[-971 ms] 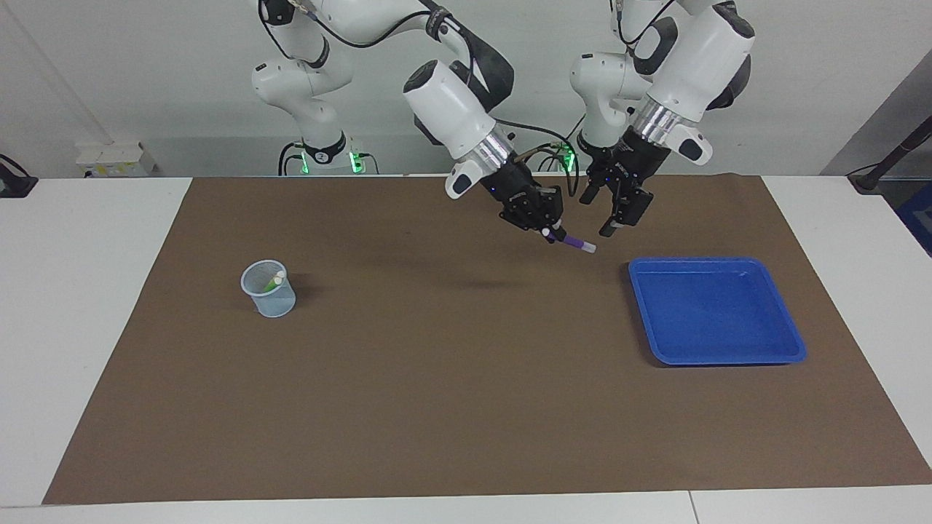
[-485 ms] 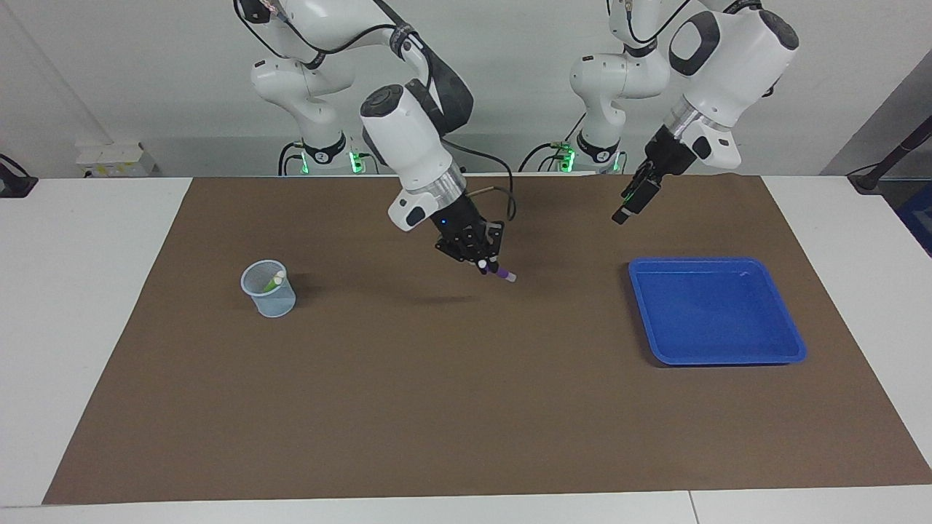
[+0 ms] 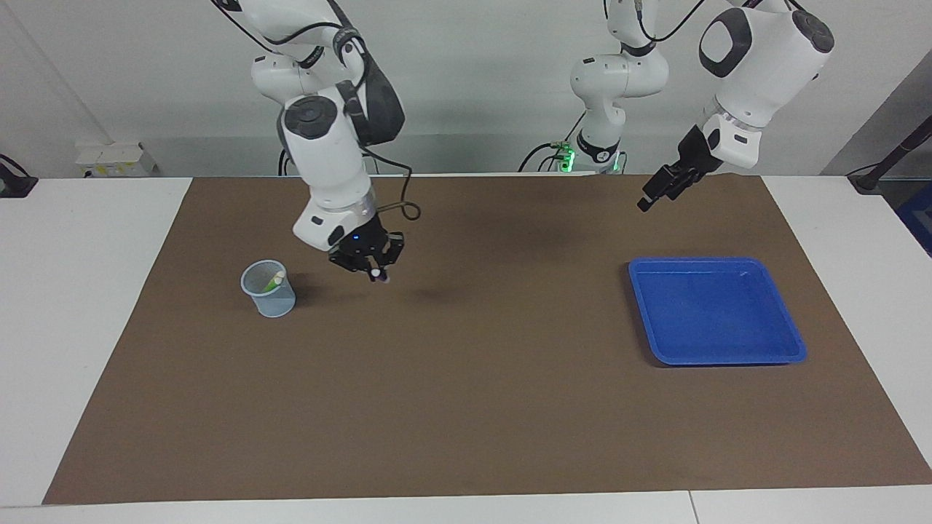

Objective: Transfer and insert pens with both arms
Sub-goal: 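Carry the purple pen to the cup while the left gripper withdraws, then lower the purple pen into the white cup and open the right gripper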

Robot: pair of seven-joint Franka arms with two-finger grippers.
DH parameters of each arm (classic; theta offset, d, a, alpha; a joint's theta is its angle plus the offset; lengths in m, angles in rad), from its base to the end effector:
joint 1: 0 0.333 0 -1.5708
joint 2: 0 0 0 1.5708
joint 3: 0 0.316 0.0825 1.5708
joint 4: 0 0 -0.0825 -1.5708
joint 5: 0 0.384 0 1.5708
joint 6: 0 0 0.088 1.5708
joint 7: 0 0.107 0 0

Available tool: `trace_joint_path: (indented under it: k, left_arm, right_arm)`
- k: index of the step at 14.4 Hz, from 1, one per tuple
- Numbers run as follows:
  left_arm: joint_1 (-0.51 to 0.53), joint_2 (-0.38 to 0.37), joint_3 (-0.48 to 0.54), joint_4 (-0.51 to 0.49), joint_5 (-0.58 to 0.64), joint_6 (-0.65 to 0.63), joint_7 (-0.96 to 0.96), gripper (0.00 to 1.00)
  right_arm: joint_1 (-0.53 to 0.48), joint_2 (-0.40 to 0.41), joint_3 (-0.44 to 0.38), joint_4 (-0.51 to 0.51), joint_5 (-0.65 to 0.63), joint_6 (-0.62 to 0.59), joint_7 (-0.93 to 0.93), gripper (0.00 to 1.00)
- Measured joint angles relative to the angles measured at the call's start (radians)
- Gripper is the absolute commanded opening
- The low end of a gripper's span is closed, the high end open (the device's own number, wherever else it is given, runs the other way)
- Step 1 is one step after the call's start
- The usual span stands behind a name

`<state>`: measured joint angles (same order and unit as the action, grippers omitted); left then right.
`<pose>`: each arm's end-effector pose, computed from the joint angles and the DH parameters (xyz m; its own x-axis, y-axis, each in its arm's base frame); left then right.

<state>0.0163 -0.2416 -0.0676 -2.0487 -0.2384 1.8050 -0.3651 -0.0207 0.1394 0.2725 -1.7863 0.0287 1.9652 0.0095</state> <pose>0.4838 -0.0471 0.5444 0.9315 0.3540 -0.0839 0.3638 -0.9105 0.1968 0.5879 0.1460 0.4780 0.9734 0.2249 0.0434 0.2274 -0.9716 -0.0647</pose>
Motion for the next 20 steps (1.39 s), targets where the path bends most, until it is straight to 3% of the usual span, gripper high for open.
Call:
trace_joint_path:
  k: [3, 7, 9, 13, 18, 19, 20]
  left_arm:
    - [0.028, 0.0, 0.0, 0.0, 0.082, -0.01, 0.155, 1.0]
    - [0.106, 0.0, 0.001, 0.0, 0.122, -0.01, 0.345, 1.0]
    - [0.146, -0.001, 0.003, 0.0, 0.122, -0.008, 0.408, 1.0]
    - [0.159, -0.001, 0.001, 0.0, 0.123, -0.007, 0.434, 1.0]
    - [0.159, -0.001, -0.007, 0.002, 0.127, 0.004, 0.434, 1.0]
    - [0.158, -0.001, -0.009, 0.002, 0.138, 0.011, 0.435, 1.0]
    - [0.157, -0.001, -0.011, 0.002, 0.149, 0.017, 0.437, 1.0]
  right_arm:
    - [-0.119, -0.045, -0.002, 0.0, -0.055, -0.086, -0.238, 0.0]
    - [-0.144, -0.067, 0.0, -0.012, -0.148, -0.117, -0.348, 0.0]
    - [-0.155, -0.068, 0.001, -0.034, -0.152, -0.074, -0.384, 0.0]
    - [-0.215, -0.077, 0.002, -0.156, -0.152, 0.128, -0.49, 0.0]
    - [-0.225, -0.094, 0.004, -0.215, -0.152, 0.158, -0.498, 0.0]
    - [-0.227, -0.099, 0.004, -0.223, -0.152, 0.158, -0.498, 0.33]
    - [-0.231, -0.105, 0.004, -0.23, -0.152, 0.157, -0.498, 0.81]
